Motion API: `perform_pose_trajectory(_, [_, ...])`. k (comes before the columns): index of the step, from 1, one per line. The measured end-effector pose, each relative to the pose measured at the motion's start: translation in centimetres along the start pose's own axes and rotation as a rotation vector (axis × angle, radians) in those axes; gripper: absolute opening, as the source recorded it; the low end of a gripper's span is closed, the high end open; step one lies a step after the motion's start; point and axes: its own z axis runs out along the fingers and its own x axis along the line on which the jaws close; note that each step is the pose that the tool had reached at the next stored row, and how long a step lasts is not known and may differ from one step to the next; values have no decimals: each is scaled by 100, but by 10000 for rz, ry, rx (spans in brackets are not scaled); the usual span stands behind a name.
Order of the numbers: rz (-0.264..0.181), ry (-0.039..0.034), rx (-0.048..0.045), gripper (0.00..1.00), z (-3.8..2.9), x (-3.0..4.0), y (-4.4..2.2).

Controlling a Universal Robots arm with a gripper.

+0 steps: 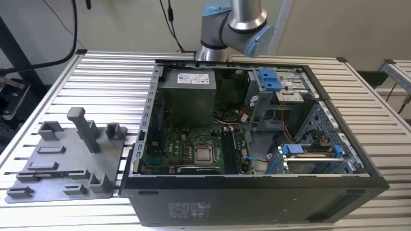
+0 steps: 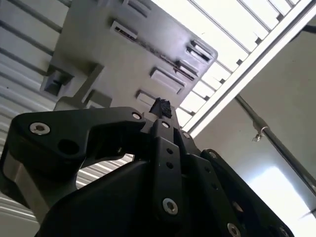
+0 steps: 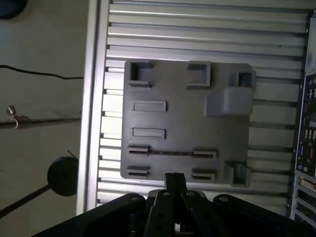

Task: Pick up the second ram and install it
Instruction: 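Pick up the second ram and move it above second insertion slot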

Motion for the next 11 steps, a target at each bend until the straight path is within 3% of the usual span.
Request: perform_pose_trajectory(11, [-1530,66,56,11,0,0,1])
